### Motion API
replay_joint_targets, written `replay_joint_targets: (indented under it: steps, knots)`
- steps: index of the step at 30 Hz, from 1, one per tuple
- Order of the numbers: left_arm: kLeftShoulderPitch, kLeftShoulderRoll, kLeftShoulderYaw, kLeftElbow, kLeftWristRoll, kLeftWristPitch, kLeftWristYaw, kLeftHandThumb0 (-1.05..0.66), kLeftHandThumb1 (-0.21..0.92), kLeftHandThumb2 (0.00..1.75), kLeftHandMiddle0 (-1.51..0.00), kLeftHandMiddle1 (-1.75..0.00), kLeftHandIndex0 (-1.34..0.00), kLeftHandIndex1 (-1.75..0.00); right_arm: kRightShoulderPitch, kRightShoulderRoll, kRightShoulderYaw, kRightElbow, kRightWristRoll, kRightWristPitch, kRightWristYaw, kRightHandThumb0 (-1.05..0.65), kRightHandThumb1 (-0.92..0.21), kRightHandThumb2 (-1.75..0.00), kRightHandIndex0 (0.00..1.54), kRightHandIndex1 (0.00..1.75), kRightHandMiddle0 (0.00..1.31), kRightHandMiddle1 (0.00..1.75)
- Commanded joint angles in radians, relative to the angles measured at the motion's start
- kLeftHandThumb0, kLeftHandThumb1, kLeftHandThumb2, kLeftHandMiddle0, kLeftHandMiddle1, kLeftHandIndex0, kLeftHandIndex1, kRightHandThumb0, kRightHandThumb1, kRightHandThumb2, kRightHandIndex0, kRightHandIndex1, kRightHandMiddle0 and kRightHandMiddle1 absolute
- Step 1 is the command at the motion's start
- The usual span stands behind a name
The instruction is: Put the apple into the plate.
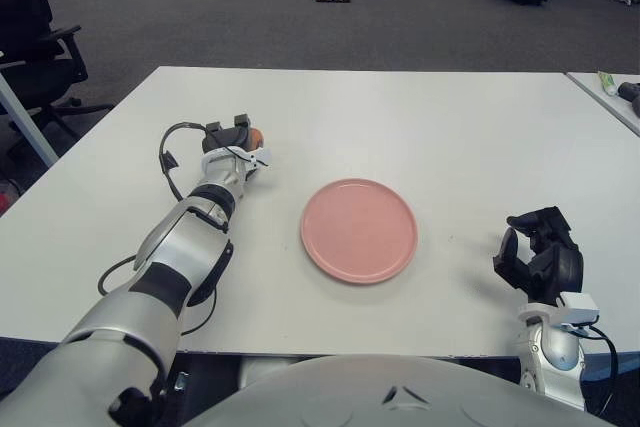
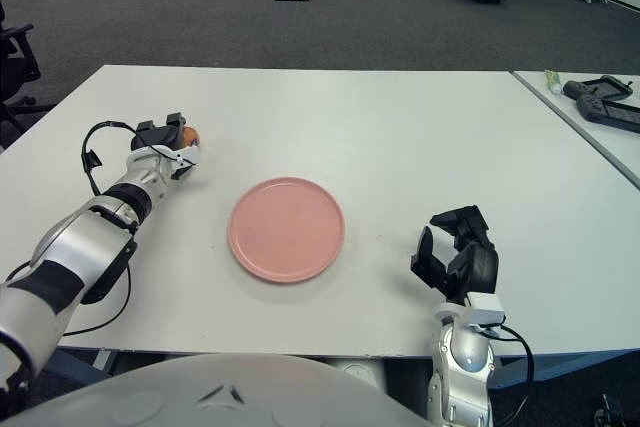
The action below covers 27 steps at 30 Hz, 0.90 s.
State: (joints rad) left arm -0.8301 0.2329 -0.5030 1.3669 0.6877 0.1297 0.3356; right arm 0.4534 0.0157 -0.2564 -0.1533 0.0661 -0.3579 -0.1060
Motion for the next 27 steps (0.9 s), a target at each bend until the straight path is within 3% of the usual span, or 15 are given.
replay_joint_targets:
  steps: [1, 4, 5, 7, 10, 11, 14, 27]
  knots:
    - [0.028, -0.010, -0.042, 0.018, 0.046, 0.021, 0.029, -0.12, 0.04, 1.44, -0.12, -1.53, 0.00, -1.43, -0.007, 0.004, -0.005, -0.025, 0.014, -0.010, 0.005, -0.42, -0.49, -1.11, 0.67, 1.40, 0.47, 1.75]
    - [0.023, -0.013, -0.059, 0.019, 0.061, 0.033, 0.034, -0.07, 0.02, 1.47, -0.15, -1.59, 0.00, -1.49, -0.005, 0.006, -0.006, -0.032, 0.014, -0.008, 0.005, -0.43, -0.48, -1.12, 0.67, 1.40, 0.48, 1.75]
    - [0.016, -0.015, -0.071, 0.018, 0.071, 0.044, 0.031, 0.11, 0.17, 1.35, -0.27, -1.64, 0.00, -1.58, -0.002, 0.007, -0.006, -0.039, 0.014, -0.007, 0.004, -0.43, -0.48, -1.12, 0.67, 1.40, 0.48, 1.75]
    - [0.007, -0.017, -0.087, 0.016, 0.085, 0.056, 0.028, 0.27, 0.29, 1.27, -0.40, -1.68, -0.04, -1.66, 0.004, 0.011, -0.005, -0.056, 0.014, -0.002, 0.002, -0.43, -0.48, -1.12, 0.67, 1.40, 0.48, 1.75]
    - [0.014, -0.011, -0.100, 0.018, 0.095, 0.046, 0.024, 0.09, 0.22, 1.34, -0.62, -1.55, -0.41, -1.72, 0.018, 0.019, -0.002, -0.091, 0.019, 0.006, 0.000, -0.43, -0.48, -1.12, 0.67, 1.40, 0.48, 1.75]
    - [0.017, -0.010, -0.103, 0.019, 0.097, 0.040, 0.023, 0.06, 0.21, 1.39, -0.61, -1.62, -0.48, -1.73, 0.022, 0.022, -0.001, -0.104, 0.020, 0.008, 0.000, -0.42, -0.49, -1.11, 0.67, 1.41, 0.47, 1.75]
    - [0.027, -0.004, -0.110, 0.021, 0.100, 0.022, 0.016, 0.02, 0.25, 1.38, -0.55, -1.70, -0.52, -1.74, 0.028, 0.029, 0.000, -0.121, 0.022, 0.011, 0.000, -0.42, -0.49, -1.10, 0.67, 1.42, 0.47, 1.75]
    - [0.020, -0.015, -0.107, 0.018, 0.089, 0.019, -0.034, 0.00, 0.39, 1.24, -0.43, -1.73, -0.45, -1.75, 0.043, 0.052, -0.010, -0.177, 0.035, 0.045, -0.007, -0.42, -0.52, -1.07, 0.64, 1.46, 0.45, 1.75]
